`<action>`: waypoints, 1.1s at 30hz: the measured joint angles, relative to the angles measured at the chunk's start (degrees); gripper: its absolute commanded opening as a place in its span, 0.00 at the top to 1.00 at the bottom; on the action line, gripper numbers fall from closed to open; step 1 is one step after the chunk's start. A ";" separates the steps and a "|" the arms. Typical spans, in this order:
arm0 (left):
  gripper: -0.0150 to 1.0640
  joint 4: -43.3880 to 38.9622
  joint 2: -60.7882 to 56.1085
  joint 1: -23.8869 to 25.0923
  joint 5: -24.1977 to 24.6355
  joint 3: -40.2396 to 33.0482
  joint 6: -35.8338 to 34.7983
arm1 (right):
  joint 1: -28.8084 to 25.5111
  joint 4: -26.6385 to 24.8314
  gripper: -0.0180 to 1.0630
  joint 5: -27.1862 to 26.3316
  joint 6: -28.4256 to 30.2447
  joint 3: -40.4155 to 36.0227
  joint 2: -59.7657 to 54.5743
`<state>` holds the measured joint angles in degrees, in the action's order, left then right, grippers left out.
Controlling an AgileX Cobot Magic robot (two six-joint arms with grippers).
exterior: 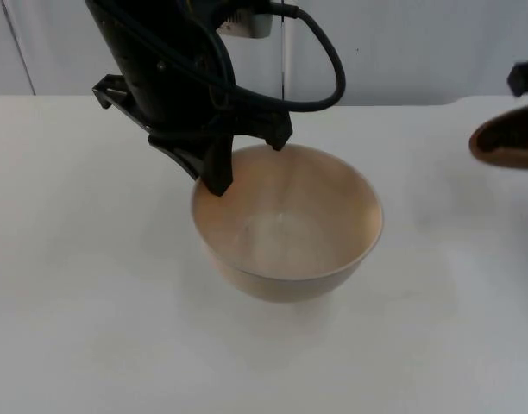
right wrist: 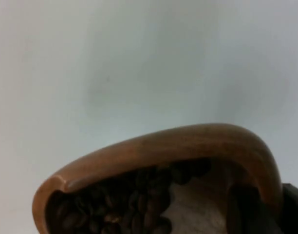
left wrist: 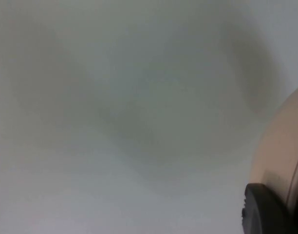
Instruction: Pick up the bowl with the left hand and pour the coffee beans from the cup into the bowl with the right hand.
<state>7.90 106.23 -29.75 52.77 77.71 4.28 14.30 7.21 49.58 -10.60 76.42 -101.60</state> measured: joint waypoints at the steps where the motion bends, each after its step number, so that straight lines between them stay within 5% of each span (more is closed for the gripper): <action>1: 0.99 0.00 0.00 0.00 0.10 0.00 0.00 | 0.00 0.00 0.98 1.80 0.28 1.27 0.65; 14: 0.99 0.00 0.00 0.00 0.33 0.00 0.13 | 0.00 -1.89 0.98 17.64 6.75 13.46 3.41; 22: 0.99 0.00 0.00 0.00 0.33 0.00 0.13 | 0.80 -3.21 0.98 19.92 8.55 16.18 3.41; 33: 0.99 0.00 0.00 0.00 0.42 0.00 0.13 | 9.18 -2.59 0.98 20.29 9.33 20.33 3.41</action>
<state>7.90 106.23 -29.75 53.19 77.71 4.40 23.48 4.62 69.87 -1.27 96.76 -98.19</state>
